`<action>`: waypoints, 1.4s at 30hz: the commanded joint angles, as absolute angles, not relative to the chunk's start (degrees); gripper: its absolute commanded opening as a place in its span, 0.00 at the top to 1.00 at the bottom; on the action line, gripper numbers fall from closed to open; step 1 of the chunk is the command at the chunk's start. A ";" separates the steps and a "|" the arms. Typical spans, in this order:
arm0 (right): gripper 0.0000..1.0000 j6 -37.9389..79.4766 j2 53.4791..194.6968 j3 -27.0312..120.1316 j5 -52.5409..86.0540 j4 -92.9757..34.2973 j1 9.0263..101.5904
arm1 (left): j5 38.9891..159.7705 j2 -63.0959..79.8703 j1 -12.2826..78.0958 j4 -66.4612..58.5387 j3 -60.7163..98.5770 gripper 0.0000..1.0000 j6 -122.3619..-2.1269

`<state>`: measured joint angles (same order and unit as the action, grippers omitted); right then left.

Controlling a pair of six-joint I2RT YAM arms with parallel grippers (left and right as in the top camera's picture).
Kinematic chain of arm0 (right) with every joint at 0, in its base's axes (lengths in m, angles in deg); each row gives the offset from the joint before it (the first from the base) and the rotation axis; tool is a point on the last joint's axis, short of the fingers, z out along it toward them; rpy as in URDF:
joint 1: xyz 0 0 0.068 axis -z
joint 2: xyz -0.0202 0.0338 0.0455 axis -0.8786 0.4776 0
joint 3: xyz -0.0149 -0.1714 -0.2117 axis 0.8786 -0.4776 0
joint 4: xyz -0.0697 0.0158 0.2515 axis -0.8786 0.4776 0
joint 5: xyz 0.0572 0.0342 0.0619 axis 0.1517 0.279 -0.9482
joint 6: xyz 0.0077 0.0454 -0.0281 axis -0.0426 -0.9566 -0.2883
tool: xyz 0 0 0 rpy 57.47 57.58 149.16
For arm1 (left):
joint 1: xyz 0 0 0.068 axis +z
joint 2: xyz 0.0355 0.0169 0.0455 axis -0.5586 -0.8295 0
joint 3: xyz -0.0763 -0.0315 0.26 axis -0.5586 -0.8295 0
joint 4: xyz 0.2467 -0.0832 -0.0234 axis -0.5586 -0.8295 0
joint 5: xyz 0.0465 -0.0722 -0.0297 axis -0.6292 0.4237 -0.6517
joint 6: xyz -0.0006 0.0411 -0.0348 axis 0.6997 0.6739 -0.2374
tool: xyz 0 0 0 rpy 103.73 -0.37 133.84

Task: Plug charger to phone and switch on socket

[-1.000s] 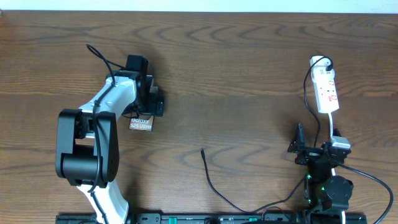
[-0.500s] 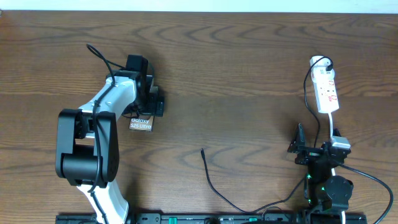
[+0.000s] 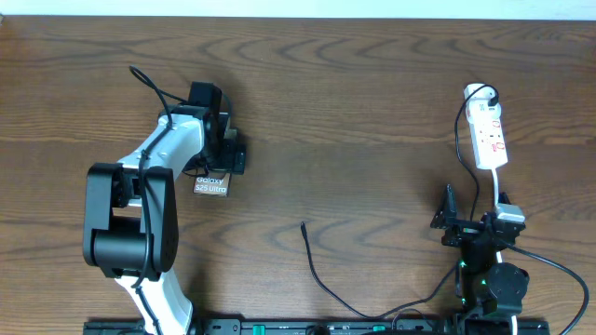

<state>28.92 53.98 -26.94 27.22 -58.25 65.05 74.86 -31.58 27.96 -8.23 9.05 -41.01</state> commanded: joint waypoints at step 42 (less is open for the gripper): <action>0.01 28.05 53.59 -26.99 27.65 -58.03 64.76 | 72.58 -33.06 28.15 -9.13 7.13 0.12 -40.60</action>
